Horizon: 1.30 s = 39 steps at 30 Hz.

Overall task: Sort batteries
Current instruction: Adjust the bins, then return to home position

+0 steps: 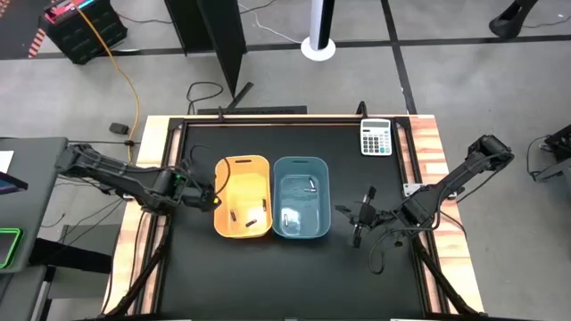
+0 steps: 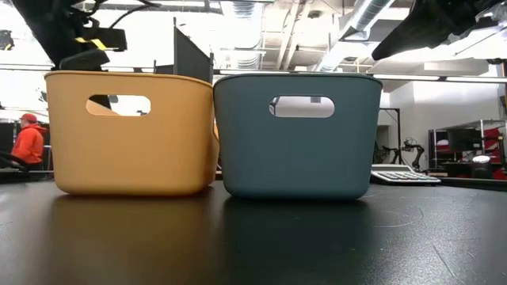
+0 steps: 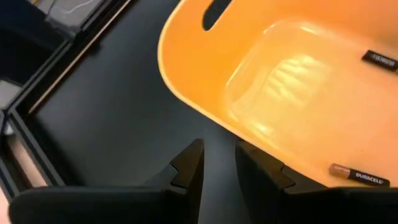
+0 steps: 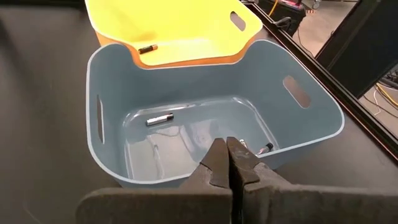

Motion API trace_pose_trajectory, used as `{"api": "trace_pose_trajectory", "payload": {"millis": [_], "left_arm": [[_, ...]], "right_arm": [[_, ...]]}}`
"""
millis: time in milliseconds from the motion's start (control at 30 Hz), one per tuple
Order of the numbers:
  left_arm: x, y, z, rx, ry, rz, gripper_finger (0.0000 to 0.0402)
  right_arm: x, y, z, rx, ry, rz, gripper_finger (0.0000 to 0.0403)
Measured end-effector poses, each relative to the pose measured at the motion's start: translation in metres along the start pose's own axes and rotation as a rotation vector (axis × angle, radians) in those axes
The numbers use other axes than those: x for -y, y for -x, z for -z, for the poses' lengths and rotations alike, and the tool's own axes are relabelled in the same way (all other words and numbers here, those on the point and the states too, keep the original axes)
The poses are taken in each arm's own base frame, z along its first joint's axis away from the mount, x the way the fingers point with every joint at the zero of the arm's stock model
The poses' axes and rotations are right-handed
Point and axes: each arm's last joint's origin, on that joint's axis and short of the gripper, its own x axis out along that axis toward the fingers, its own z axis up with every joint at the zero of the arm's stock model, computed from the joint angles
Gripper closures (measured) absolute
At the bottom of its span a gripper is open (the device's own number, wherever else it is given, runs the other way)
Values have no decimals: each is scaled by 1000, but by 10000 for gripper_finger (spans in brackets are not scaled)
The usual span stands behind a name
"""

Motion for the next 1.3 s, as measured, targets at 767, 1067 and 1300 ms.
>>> {"api": "trace_pose_trajectory", "payload": {"millis": [767,1067,1300], "left_arm": [[-2,25,-9,210,-70,201,315],[1,62,-11,671,-228,437,315],[-16,42,20,741,-182,504,315]], "right_arm": [[-12,7,-11,106,96,-73,403],[-14,-2,-37,336,286,-327,403],[48,-9,6,463,189,-303,403]]}}
